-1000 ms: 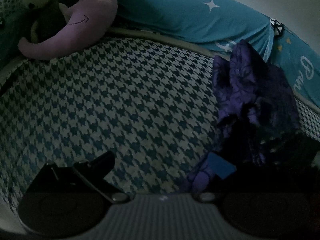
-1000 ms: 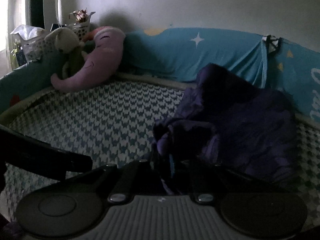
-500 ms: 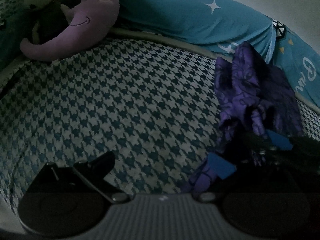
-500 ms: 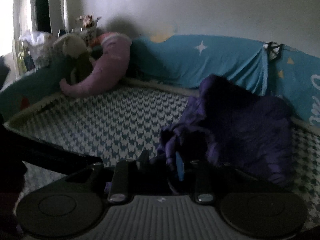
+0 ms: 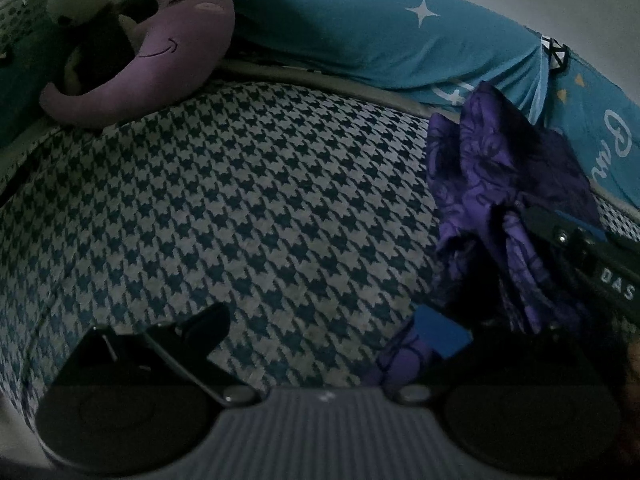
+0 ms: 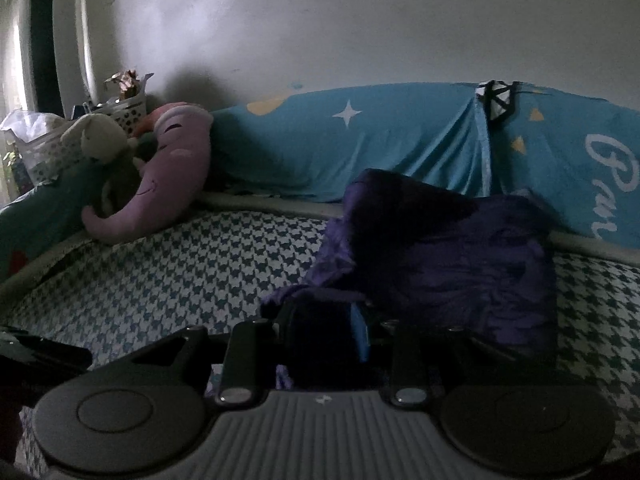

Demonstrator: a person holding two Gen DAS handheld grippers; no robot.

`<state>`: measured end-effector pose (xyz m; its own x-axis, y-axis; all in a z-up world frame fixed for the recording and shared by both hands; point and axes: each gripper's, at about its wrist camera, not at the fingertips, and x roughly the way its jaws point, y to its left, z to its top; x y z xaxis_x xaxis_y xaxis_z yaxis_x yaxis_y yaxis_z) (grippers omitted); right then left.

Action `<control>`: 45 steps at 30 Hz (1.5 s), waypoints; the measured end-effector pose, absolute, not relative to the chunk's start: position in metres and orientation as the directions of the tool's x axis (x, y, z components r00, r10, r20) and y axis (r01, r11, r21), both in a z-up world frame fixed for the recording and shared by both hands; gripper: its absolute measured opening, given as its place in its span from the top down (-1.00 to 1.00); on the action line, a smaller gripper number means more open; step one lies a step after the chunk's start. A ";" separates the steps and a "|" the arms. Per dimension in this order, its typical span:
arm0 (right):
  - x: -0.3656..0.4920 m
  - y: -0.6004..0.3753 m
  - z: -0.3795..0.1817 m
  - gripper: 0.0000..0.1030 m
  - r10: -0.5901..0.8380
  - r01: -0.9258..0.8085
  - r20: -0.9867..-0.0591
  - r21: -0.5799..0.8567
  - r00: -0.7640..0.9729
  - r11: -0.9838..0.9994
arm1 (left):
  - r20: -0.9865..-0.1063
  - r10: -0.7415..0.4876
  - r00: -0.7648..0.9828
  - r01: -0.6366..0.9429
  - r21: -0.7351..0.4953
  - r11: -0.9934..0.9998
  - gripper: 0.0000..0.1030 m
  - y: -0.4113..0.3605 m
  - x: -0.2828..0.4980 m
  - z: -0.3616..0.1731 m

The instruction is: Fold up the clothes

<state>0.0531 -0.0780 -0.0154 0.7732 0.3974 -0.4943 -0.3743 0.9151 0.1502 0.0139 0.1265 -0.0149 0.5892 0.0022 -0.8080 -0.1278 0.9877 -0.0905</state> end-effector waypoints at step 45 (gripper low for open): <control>-0.021 -0.099 -0.002 0.58 0.277 -0.279 -0.629 0.098 0.727 0.955 | -0.807 0.088 0.584 -0.062 0.063 0.996 -1.00 0.100 -0.001 -0.029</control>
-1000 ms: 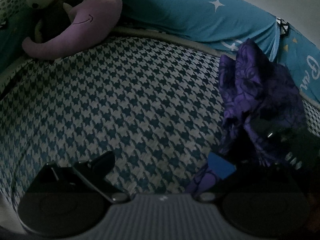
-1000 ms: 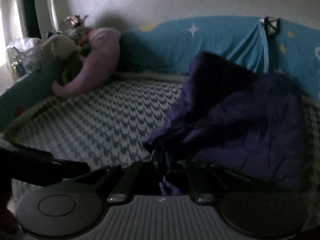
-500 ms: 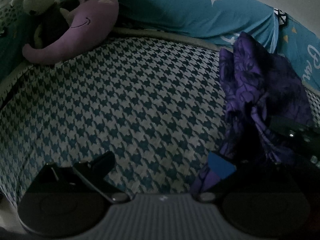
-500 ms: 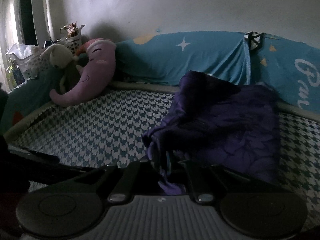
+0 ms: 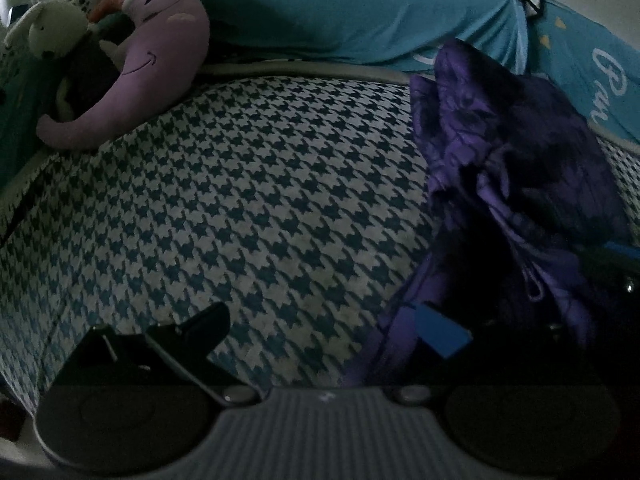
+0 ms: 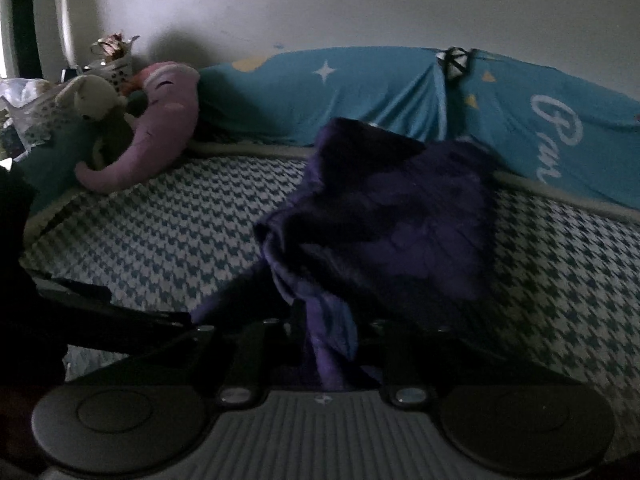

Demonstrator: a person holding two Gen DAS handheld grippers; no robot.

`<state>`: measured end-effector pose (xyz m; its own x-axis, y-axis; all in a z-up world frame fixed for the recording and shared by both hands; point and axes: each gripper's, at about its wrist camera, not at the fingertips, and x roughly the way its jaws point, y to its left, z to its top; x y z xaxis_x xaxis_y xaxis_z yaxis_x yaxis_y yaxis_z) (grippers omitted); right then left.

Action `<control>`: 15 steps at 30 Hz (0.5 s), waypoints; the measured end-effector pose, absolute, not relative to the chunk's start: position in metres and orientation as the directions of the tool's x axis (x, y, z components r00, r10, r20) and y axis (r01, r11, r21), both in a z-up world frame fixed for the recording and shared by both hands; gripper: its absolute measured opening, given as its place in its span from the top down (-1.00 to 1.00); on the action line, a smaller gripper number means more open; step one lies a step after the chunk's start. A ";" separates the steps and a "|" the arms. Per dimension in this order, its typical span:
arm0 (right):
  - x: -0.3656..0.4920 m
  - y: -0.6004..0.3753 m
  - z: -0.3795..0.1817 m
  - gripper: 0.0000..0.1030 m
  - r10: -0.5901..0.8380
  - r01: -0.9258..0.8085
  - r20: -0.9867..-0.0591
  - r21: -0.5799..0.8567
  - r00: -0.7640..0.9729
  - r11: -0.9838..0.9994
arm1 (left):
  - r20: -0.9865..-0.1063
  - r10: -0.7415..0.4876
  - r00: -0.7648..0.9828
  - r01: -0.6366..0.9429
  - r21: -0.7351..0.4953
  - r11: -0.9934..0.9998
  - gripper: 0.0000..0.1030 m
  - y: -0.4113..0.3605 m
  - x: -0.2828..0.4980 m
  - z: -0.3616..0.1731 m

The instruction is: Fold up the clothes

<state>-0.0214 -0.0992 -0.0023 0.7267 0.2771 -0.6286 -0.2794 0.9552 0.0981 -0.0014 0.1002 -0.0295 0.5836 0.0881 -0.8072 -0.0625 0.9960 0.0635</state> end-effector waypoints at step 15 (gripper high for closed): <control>-0.054 -0.118 -0.001 0.47 0.242 -0.208 -0.660 0.131 0.711 0.969 | -0.780 0.066 0.622 -0.005 0.080 0.997 -1.00 0.093 -0.027 -0.025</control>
<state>-0.0538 -0.1181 -0.0011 0.7107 0.2421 -0.6605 -0.2081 0.9693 0.1313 -0.0272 0.0931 -0.0254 0.6222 0.0656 -0.7801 -0.0047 0.9968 0.0800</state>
